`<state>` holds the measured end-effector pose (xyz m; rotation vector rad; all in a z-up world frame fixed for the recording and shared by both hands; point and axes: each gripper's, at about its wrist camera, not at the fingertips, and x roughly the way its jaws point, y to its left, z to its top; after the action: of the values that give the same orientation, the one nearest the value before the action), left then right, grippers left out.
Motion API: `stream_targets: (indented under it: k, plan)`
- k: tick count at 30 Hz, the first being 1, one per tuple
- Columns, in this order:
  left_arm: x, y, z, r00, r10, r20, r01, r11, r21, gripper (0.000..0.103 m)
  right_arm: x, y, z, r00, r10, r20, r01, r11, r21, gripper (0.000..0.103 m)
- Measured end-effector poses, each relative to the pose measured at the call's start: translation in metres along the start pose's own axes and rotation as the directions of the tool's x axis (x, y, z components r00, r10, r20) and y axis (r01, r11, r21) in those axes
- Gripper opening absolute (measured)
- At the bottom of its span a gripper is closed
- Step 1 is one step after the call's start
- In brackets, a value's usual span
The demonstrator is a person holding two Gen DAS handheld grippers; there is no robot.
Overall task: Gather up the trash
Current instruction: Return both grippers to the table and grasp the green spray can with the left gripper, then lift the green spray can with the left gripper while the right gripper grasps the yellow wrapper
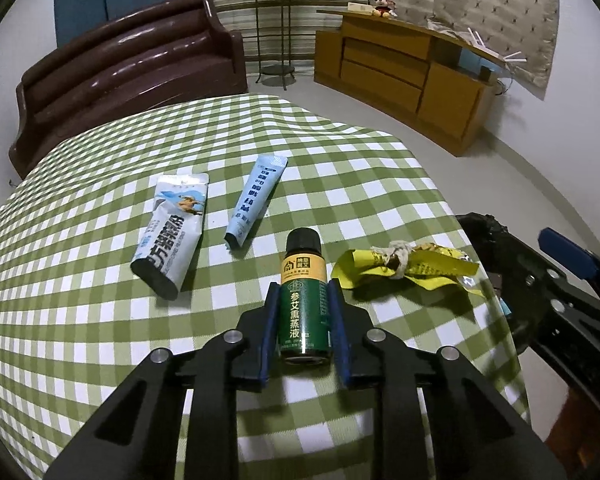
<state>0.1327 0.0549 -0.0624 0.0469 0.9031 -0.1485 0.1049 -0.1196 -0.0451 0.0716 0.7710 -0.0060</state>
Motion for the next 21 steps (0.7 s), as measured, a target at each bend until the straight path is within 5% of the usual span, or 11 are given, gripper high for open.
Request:
stream_targets:
  k: [21]
  plan:
    - [-0.048, 0.062, -0.026, 0.998, 0.049, 0.037, -0.046, 0.996, -0.079, 0.025, 0.007, 0.028, 0.001, 0.999, 0.011, -0.035, -0.012, 0.999, -0.033, 0.062]
